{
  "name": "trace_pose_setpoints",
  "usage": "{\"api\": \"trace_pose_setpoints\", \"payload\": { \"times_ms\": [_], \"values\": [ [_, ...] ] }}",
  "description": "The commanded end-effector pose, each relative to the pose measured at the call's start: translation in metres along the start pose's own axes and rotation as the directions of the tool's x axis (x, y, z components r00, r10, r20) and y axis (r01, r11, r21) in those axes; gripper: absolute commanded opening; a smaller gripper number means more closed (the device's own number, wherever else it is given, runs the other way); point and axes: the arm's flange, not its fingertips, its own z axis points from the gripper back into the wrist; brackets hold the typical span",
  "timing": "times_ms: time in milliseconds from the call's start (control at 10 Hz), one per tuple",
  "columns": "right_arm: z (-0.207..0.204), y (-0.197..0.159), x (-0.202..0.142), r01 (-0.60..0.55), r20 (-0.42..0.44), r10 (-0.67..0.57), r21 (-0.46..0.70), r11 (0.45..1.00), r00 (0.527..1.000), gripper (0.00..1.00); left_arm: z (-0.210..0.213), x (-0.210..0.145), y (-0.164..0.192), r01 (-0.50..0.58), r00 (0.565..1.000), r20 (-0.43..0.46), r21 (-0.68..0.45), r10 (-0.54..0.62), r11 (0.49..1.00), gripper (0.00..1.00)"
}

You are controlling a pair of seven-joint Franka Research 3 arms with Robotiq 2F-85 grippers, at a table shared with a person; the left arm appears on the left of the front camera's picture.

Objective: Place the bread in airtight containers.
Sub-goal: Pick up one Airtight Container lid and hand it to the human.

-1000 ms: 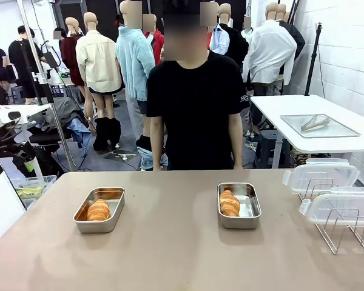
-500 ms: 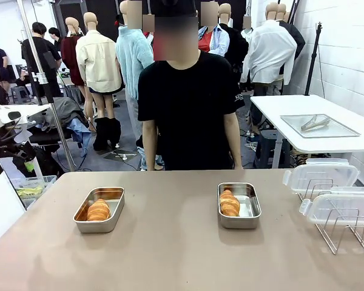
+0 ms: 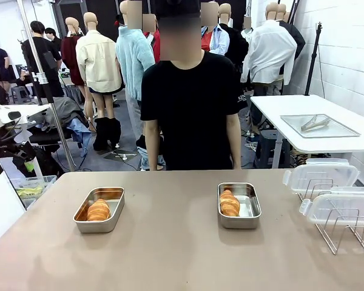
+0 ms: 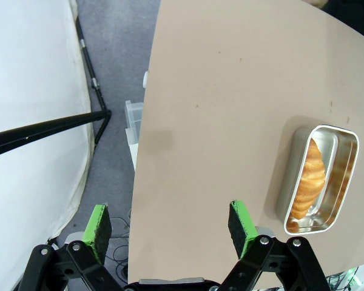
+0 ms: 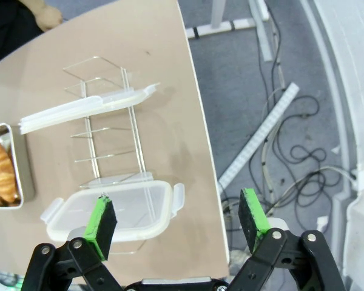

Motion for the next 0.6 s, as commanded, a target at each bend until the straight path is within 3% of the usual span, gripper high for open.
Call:
{"api": "trace_pose_setpoints", "payload": {
  "times_ms": [0,100,200,500],
  "values": [
    [0.049,-0.004,-0.013,-0.256,0.081,0.250,0.079,0.963,0.965,1.00,0.001,-0.001,0.000,-0.002,1.000,-0.003,0.002,0.002,1.000,1.00],
    [0.063,0.001,-0.016,-0.436,0.091,0.427,0.121,0.892,0.900,1.00,0.001,-0.001,0.000,-0.002,1.000,-0.003,0.002,0.002,1.000,1.00],
    [0.070,0.010,-0.017,-0.615,0.099,0.608,0.180,0.768,0.788,1.00,0.001,-0.001,0.000,-0.002,1.000,-0.003,0.002,0.002,1.000,1.00],
    [0.069,0.058,-0.028,-0.876,0.071,0.900,0.272,0.397,0.430,1.00,0.001,-0.001,0.000,-0.002,1.000,-0.003,0.002,0.002,1.000,1.00]
  ]
}}
